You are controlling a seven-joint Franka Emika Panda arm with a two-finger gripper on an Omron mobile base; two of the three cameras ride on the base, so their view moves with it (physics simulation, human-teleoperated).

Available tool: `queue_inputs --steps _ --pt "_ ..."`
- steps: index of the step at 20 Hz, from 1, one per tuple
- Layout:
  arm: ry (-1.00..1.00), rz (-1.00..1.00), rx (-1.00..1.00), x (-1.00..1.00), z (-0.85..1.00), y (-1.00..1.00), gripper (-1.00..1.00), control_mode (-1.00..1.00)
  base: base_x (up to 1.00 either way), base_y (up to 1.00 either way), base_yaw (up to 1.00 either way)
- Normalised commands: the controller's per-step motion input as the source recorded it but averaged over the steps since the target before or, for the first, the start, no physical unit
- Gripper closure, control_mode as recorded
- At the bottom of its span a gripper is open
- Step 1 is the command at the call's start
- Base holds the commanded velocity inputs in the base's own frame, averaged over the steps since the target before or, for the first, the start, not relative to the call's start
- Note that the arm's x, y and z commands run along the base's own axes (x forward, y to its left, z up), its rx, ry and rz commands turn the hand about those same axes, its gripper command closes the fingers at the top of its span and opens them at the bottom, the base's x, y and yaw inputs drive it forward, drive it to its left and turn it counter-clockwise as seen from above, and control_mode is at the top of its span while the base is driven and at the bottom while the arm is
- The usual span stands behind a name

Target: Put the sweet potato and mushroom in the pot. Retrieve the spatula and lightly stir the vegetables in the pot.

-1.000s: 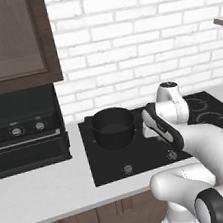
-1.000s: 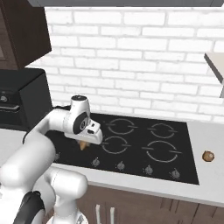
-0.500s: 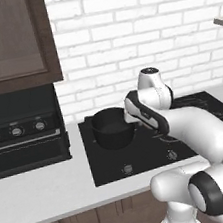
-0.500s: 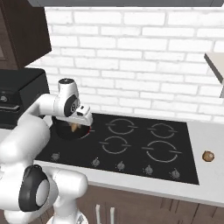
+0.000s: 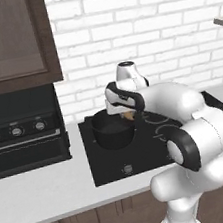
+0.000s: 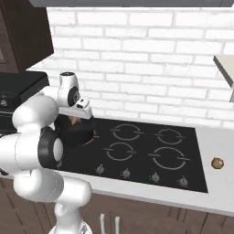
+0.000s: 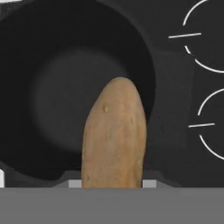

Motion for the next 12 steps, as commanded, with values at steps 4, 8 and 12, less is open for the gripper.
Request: queue_inputs --steps 4,8,12 --pt "0.09 0.00 -0.01 0.68 -0.32 0.28 1.00 -1.00 0.00 0.00 0.00" --pt "0.03 0.00 -0.04 0.56 -0.47 0.32 1.00 -1.00 0.00 0.00 0.00" --pt "0.02 0.00 -0.03 0.18 -0.49 0.22 1.00 -1.00 0.00 0.00 0.00"
